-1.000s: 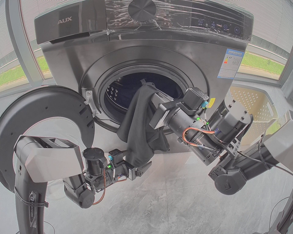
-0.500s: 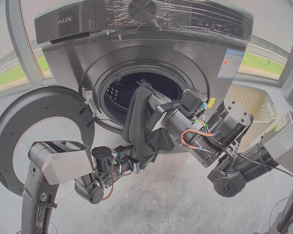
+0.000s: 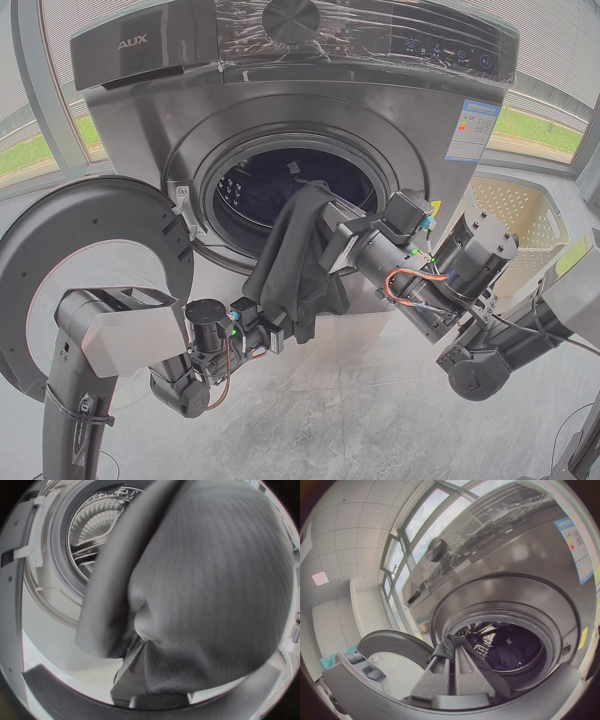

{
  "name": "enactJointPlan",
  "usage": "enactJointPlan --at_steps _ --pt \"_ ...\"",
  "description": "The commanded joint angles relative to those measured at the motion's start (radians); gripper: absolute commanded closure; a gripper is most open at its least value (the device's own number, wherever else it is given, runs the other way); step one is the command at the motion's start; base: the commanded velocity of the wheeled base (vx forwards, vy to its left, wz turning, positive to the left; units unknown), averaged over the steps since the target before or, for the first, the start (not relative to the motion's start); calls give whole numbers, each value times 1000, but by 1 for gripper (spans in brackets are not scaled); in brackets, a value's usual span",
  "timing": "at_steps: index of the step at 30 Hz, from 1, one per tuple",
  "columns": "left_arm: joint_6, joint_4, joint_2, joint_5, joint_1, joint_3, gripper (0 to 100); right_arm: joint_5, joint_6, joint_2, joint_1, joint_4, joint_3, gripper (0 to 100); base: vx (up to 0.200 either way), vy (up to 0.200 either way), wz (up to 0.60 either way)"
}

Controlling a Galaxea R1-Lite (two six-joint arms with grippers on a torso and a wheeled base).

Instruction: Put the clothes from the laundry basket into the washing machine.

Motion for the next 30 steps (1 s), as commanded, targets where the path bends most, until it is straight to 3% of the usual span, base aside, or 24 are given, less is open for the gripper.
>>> enactJointPlan --at_steps 1,5,9,13,20,21,30 --pt "-2 -3 -223 -6 5 145 100 -1 7 -21 -102 -7 118 100 0 0 0" --pt "-8 -2 -392 -52 -2 260 100 0 13 -18 -149 -10 167 100 0 0 0" --pt "-19 -2 -613 -141 1 408 100 0 21 -7 -191 -10 200 100 0 0 0" --pt "-70 0 -726 -229 5 458 100 2 21 14 -208 -9 238 100 0 0 0" --pt "-136 0 -795 -239 4 427 100 3 18 46 -197 -10 322 100 0 0 0" --pt "-136 0 -795 -238 2 424 100 3 18 48 -195 -10 324 0 0 0 0" --pt "-142 1 -791 -210 -4 355 100 7 6 120 -67 -9 394 0 0 0 0"
